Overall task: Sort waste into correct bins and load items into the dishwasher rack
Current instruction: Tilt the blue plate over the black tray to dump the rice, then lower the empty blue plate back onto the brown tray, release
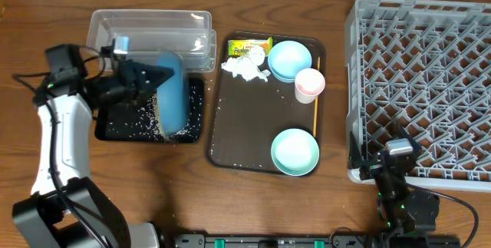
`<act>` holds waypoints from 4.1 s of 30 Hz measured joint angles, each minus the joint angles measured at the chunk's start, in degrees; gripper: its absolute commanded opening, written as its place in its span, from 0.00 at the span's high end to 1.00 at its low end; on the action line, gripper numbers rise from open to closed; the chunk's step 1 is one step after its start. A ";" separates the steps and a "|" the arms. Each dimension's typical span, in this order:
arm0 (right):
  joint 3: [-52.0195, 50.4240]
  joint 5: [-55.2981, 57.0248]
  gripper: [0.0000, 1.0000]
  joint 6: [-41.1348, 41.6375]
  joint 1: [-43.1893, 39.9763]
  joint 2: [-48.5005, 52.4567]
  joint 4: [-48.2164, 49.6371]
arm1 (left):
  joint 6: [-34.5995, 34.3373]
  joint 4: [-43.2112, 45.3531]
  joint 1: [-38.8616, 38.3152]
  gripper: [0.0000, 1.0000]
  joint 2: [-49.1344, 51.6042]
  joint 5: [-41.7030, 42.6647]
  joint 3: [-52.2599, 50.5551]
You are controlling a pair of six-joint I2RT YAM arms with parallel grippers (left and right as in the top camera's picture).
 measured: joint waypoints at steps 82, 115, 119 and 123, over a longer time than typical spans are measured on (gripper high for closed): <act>0.00 0.00 0.01 -0.02 0.00 0.00 0.02 | -10.82 14.82 -61.20 0.93 -15.02 -69.18 -5.55; 0.00 0.00 0.01 -0.02 0.00 0.00 0.00 | -18.05 19.71 -66.05 0.71 0.68 -77.33 -5.55; 0.00 0.00 0.01 -0.02 0.00 0.00 0.00 | -18.16 20.02 -66.05 0.69 0.68 -76.94 -5.55; 0.00 0.00 0.01 -0.02 0.00 0.00 0.00 | -18.01 20.26 -65.83 0.60 0.63 -77.24 -5.53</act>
